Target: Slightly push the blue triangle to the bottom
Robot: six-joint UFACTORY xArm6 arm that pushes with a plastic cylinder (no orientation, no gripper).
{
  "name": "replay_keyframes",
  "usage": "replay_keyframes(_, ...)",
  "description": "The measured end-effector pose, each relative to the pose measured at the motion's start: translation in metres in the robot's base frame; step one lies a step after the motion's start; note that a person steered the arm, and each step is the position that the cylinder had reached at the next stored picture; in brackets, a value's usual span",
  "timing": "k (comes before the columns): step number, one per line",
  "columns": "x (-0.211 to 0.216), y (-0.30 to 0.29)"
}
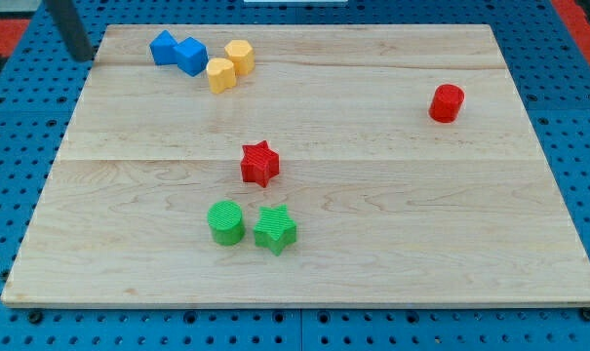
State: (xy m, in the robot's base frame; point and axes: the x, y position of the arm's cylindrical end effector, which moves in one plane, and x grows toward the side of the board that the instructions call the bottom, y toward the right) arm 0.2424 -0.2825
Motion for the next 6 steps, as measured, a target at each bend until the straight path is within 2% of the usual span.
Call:
replay_keyframes(1, -0.039, 0.055)
replay_keyframes(2, -0.05, 0.115)
replay_keyframes(3, -0.044, 0.099)
replay_keyframes(4, -0.026, 0.053)
replay_keyframes(5, -0.03, 0.049)
replay_keyframes(6, -0.036, 0.088)
